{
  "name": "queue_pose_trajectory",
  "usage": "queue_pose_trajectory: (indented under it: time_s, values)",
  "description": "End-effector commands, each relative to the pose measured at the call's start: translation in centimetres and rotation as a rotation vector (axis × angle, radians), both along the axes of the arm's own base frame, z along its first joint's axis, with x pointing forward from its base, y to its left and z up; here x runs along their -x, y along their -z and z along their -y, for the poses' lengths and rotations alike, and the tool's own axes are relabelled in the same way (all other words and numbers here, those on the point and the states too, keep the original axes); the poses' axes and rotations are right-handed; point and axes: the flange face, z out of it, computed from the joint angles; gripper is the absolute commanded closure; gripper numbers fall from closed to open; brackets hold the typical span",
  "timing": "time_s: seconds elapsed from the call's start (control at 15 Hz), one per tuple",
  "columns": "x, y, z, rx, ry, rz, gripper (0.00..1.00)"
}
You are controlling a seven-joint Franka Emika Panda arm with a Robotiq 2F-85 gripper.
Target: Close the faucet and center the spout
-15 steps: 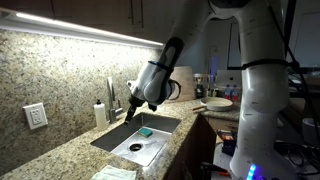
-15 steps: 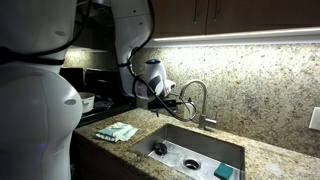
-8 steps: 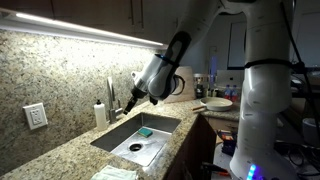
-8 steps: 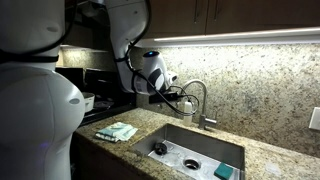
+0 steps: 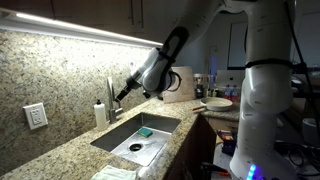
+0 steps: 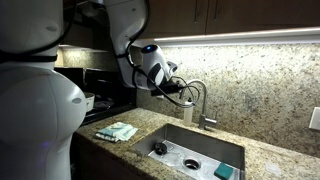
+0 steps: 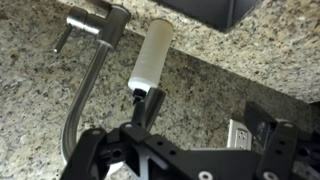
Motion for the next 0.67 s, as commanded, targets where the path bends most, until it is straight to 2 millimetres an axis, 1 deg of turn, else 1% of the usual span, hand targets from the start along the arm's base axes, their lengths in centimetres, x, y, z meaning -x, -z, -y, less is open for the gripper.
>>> queue_pose_trajectory:
  time_s: [0.0,0.07,0.27,0.47,0.6]
  values:
    - [-1.6,-3.8,0.4,-0.024,0.039,0.084,0.00]
    - [-2.2,-4.4,0.5,-0.033,0.051,0.099,0.00]
    - [-3.6,-4.5,1.3,-0.061,0.093,0.105,0.00]
    - [-4.6,-2.8,1.8,-0.083,0.123,0.077,0.00]
    - [-5.2,-1.2,2.0,-0.091,0.134,0.053,0.00]
